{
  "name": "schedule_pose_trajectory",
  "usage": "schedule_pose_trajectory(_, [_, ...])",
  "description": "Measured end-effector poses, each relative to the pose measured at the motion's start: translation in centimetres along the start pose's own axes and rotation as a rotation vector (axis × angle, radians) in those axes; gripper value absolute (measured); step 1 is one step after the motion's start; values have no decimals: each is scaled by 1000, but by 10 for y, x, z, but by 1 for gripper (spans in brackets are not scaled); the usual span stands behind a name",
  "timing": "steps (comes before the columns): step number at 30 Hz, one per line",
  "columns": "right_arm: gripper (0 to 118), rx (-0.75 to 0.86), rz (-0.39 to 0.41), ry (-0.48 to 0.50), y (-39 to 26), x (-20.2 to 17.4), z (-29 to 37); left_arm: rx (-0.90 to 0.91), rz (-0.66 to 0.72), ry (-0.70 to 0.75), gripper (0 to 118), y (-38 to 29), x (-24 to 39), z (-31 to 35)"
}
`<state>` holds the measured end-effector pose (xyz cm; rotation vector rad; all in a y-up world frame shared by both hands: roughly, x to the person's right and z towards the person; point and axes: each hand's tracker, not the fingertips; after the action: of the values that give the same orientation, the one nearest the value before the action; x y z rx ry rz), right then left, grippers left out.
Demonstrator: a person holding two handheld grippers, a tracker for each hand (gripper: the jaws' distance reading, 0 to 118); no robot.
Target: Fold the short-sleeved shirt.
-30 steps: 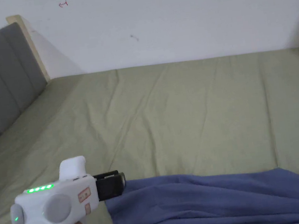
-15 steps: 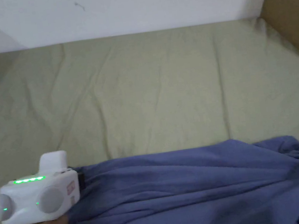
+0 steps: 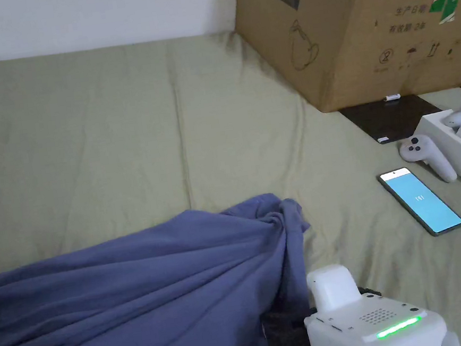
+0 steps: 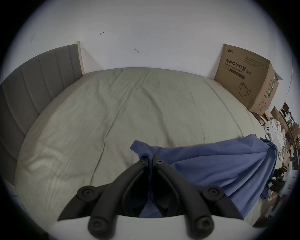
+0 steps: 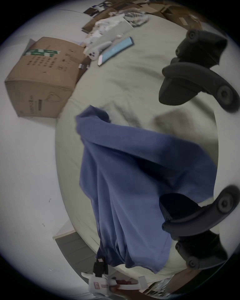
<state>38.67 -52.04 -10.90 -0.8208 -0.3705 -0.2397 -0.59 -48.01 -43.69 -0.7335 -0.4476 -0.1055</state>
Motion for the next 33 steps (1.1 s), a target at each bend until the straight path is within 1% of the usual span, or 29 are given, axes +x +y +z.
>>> schedule_pose_trajectory(1, [62, -12, -11, 12, 1, 2, -3, -2, -2, -1, 3, 1, 0, 2])
schedule_pose_trajectory(2, [3, -12, -21, 32, 2, 4, -3, -2, -2, 0, 3, 1, 0, 4])
schedule_pose_trajectory(3, [0, 11, -17, 41, 2, 3, 0, 2, -5, 2, 3, 7, -1, 9])
schedule_pose_trajectory(4, [0, 52, -10, -6, 2, 4, 7, 6, -7, 0, 3, 9, -2, 12])
schedule_pose_trajectory(5, [0, 62, 4, 24, 4, 5, 17, 11, -7, -2, 3, 10, -3, 15])
schedule_pose_trajectory(6, [0, 58, 9, 103, 8, 8, 24, 17, -6, -3, 3, 11, -4, 20])
schedule_pose_trajectory(7, [0, 66, -3, 117, 11, 9, 34, 28, -2, -2, 3, 13, 7, 33])
schedule_pose_trajectory(8, [0, 73, -1, 89, 10, 9, 35, 45, 7, -5, 3, 15, 7, 42])
schedule_pose_trajectory(9, [0, 99, 16, 89, 14, 10, 49, 76, 30, -12, 3, 19, 5, 55])
schedule_pose_trajectory(10, [0, 144, 36, 93, 18, 14, 67, 105, 47, -21, 3, 23, 2, 70])
schedule_pose_trajectory(13, [0, 260, 70, 57, 35, 31, 120, 187, 67, -41, 3, 41, -6, 124])
schedule_pose_trajectory(15, [0, 368, 51, 44, 49, 45, 163, 244, 84, -52, 3, 51, -13, 164])
schedule_pose_trajectory(16, [0, 406, 54, 41, 64, 50, 187, 264, 91, -51, 3, 56, -16, 185])
schedule_pose_trajectory(18, [0, 446, 53, 32, 81, 61, 220, 304, 100, -58, 3, 62, -25, 223])
schedule_pose_trajectory(19, [0, 449, 60, 37, 85, 63, 231, 323, 106, -55, 3, 65, -58, 219])
schedule_pose_trajectory(20, [0, 493, 66, 14, 90, 64, 244, 334, 102, -43, 3, 67, -70, 227])
schedule_pose_trajectory(21, [0, 513, 92, 14, 94, 64, 257, 346, 97, -22, 3, 68, -75, 242])
schedule_pose_trajectory(22, [0, 526, 110, -10, 97, 61, 268, 369, 96, -8, 3, 69, -82, 257])
schedule_pose_trajectory(24, [0, 556, 116, -5, 100, 57, 291, 402, 118, 13, 3, 70, -99, 286])
schedule_pose_trajectory(27, [0, 586, 121, -18, 107, 53, 314, 435, 154, 29, 3, 73, -115, 321])
schedule_pose_trajectory(29, [0, 595, 106, -20, 117, 62, 320, 452, 151, 58, 3, 76, -124, 335])
schedule_pose_trajectory(31, [0, 612, 88, -11, 133, 64, 325, 467, 172, 58, 3, 83, -132, 344])
schedule_pose_trajectory(33, [0, 635, 91, -10, 154, 63, 329, 470, 196, 51, 3, 93, -138, 347])
